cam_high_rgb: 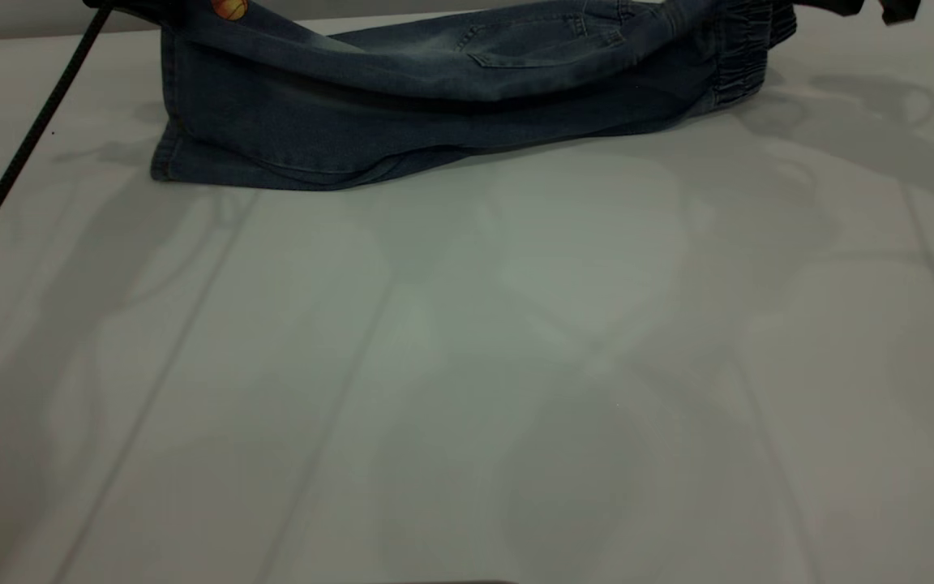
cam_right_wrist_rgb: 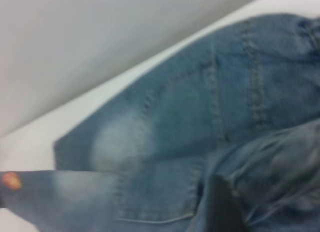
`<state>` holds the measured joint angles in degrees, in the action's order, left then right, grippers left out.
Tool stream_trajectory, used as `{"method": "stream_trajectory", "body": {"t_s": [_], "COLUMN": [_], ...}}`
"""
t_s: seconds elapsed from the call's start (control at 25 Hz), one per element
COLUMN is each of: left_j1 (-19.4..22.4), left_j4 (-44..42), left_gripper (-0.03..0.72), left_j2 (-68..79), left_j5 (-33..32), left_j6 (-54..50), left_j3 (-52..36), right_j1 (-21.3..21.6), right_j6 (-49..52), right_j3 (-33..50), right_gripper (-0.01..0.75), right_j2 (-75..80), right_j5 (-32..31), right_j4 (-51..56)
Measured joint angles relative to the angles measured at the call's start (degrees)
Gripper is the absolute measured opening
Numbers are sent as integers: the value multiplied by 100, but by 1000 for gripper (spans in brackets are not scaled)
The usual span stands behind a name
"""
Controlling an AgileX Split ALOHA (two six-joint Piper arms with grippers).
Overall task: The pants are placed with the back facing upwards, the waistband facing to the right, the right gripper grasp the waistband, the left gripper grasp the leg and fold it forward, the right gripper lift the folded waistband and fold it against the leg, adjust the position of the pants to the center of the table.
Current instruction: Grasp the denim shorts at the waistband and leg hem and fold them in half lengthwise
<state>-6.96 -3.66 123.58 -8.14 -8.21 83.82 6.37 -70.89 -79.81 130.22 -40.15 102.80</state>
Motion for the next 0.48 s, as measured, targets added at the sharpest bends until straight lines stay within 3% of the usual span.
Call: {"method": "stream_trajectory", "body": {"t_s": [0.08, 0.2, 0.32, 0.48], "left_j1": [0, 0, 0, 31], "left_j4": [0, 0, -2, -2], "left_gripper": [48, 48, 48, 48], "left_j2": [0, 4, 4, 6], "left_j5": [0, 24, 187, 285], "left_j6": [0, 12, 61, 59], "left_j3": [0, 0, 0, 0], "right_j1": [0, 0, 0, 0], "right_j6": [-27, -65, -8, 360], "right_j3": [-165, -332, -345, -345], "right_gripper": [504, 602, 615, 579], "right_j2": [0, 0, 0, 0], "right_j5": [-250, -600, -659, -659], "right_j4": [0, -6, -283, -952]}}
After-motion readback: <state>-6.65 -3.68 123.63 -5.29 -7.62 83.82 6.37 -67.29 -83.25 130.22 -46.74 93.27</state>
